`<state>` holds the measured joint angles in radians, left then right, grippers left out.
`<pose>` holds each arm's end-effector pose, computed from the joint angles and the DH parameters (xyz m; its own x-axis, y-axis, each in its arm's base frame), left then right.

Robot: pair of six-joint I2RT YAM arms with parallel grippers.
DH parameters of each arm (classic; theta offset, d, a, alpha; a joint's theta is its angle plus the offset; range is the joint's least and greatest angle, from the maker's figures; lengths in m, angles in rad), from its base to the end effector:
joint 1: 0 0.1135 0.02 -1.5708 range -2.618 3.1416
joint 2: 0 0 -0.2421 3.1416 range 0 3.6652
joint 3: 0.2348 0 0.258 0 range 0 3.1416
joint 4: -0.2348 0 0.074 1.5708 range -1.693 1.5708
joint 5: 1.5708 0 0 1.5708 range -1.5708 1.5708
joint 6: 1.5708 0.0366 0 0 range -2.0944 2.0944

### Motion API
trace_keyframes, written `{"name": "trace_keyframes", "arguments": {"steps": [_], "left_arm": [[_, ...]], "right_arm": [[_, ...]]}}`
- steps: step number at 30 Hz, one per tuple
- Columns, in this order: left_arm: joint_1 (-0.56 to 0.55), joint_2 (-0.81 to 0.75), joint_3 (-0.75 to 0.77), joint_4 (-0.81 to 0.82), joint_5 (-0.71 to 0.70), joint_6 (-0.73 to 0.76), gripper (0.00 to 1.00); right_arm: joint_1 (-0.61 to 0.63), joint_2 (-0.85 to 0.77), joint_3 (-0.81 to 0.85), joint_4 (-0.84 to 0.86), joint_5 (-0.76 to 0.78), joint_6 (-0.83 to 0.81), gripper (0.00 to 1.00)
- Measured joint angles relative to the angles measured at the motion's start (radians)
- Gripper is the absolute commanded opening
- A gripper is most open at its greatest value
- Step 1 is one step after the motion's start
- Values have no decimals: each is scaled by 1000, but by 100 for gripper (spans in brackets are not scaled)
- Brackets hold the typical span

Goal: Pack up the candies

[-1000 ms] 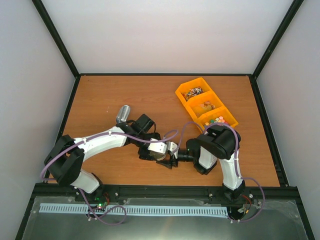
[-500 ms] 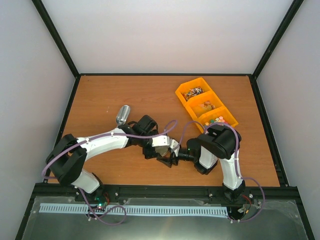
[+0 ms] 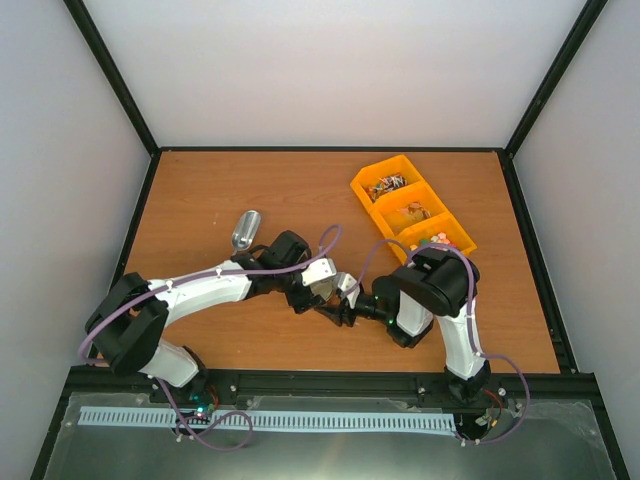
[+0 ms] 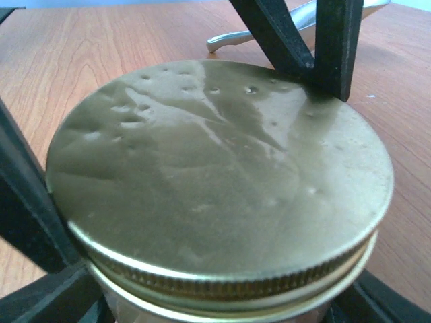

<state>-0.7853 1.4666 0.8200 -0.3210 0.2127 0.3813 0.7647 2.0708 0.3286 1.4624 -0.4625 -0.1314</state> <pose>0.2021 -0.2130 0.1606 -0.2518 0.7662 -0.5912 0.9368 0.3463 0.0497 0.1727 0.1883 0.0390 -0.0758 -0.2353 -0.9690 -0.9471 0.3208 -0.0038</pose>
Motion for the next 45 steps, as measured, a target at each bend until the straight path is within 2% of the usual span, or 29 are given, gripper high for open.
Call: {"name": "trace_keyframes", "arguments": {"steps": [8,15,22,23,24,25,27,28,29,38,45], "left_arm": [[9,0,0,-19,38,45,14],[15,0,32,-111,91,204,15],[15,5,70,-194,129,374,17],[15,6,76,-206,135,400,16],[15,6,79,-214,140,417,14],[15,6,81,-219,142,428,13],[15,11,84,-227,151,436,12],[16,15,84,-226,154,436,12],[16,19,84,-224,156,431,11],[49,34,37,-98,197,245,12],[50,42,37,-63,199,187,15]], "right_arm": [[0,0,-6,-3,-22,-6,39],[2,-2,-12,0,-79,-11,16],[4,-4,-14,0,-118,-22,11],[4,-4,-14,1,-123,-25,12],[5,-5,-15,1,-126,-26,18],[5,-5,-16,1,-130,-29,32],[5,-6,-20,0,-134,-29,67],[5,-6,-23,-2,-134,-29,77],[5,-6,-26,-6,-133,-28,83],[2,-6,-29,3,-94,-5,92],[2,-2,-13,12,-72,17,91]]}}
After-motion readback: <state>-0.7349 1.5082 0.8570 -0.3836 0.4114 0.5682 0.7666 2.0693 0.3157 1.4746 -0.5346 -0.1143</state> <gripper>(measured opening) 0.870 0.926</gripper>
